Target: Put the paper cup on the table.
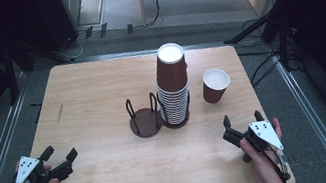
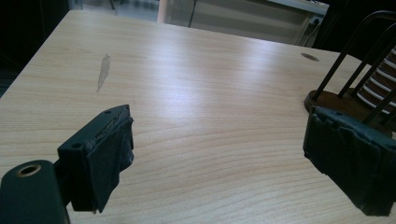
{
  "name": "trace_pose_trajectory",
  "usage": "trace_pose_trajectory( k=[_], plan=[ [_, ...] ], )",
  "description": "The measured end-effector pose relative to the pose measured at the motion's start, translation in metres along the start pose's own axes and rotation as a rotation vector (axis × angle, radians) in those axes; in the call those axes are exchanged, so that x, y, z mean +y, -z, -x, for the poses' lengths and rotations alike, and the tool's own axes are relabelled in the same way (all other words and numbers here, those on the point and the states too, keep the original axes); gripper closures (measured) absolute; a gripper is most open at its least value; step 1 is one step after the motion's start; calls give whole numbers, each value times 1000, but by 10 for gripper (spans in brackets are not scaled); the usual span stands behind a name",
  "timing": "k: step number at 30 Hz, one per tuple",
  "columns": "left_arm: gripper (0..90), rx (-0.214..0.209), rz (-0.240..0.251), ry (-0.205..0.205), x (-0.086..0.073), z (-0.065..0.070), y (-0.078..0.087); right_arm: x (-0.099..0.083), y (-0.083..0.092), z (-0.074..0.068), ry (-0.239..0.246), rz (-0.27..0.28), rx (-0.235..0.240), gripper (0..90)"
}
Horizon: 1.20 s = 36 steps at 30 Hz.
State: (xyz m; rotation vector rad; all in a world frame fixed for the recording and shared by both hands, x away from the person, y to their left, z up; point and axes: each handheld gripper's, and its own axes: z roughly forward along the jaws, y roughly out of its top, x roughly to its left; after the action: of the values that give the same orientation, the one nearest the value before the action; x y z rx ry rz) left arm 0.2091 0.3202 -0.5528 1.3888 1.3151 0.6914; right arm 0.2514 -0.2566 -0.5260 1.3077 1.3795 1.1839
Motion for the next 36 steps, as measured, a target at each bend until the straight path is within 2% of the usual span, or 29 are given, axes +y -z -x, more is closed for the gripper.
trace_pose_trajectory(
  k=[7, 30, 36],
  plan=[
    [92, 0, -1, -1, 0, 0, 0, -4, 11, 10, 1, -1, -2, 0],
    [92, 0, -11, 0, 0, 0, -1, -19, 45, 56, -12, -13, -68, 0],
    [92, 2, -13, 1, 0, 0, -1, -24, 53, 64, -15, -18, -80, 0]
  ],
)
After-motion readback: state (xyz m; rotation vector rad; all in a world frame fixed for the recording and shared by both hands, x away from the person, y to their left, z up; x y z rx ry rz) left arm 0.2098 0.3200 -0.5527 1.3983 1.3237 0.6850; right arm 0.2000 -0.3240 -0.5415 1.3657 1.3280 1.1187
